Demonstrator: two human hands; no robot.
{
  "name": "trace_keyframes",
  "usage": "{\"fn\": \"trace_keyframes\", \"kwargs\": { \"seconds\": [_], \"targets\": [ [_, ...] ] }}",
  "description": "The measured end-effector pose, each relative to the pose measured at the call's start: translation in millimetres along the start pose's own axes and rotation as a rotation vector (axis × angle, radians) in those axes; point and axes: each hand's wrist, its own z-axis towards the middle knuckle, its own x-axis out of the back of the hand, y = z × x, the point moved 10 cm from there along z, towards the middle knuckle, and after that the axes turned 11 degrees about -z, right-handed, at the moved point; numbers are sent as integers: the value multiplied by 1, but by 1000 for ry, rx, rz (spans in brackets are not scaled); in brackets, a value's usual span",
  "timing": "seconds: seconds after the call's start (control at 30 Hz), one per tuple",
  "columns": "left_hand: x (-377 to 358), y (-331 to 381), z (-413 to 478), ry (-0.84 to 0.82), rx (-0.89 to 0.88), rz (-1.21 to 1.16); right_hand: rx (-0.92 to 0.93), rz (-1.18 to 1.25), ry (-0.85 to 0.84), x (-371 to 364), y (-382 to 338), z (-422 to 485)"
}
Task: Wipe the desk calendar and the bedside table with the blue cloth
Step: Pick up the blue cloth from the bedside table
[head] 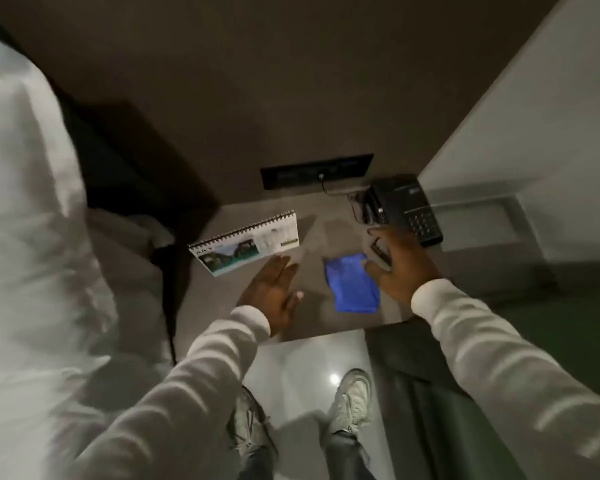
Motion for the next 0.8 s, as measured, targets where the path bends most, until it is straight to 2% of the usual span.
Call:
{"fn": "trace_keyframes", "kwargs": {
  "seconds": [0.17, 0.33, 0.43, 0.53, 0.6, 0.67, 0.8],
  "targets": [
    [-118, -89, 9, -68, 68, 180, -5, -219, -62, -136, 42, 21],
    [-156, -127, 12, 66, 25, 329, -54, -320, 52, -213, 59, 27],
    [-159, -130, 13, 104, 13, 358, -104, -327, 115, -227, 65, 30],
    [-160, -129, 12, 56, 24, 284, -113, -256, 224, -224, 64, 28],
    [-150, -126, 9, 10, -21, 223, -134, -220, 295, -215, 62, 26],
    [-130, -125, 5, -26, -69, 193, -179, -169, 296, -208, 59, 26],
    [-63, -100, -11, -15, -251, 230, -229, -21, 353, -186, 38, 14]
  ]
}}
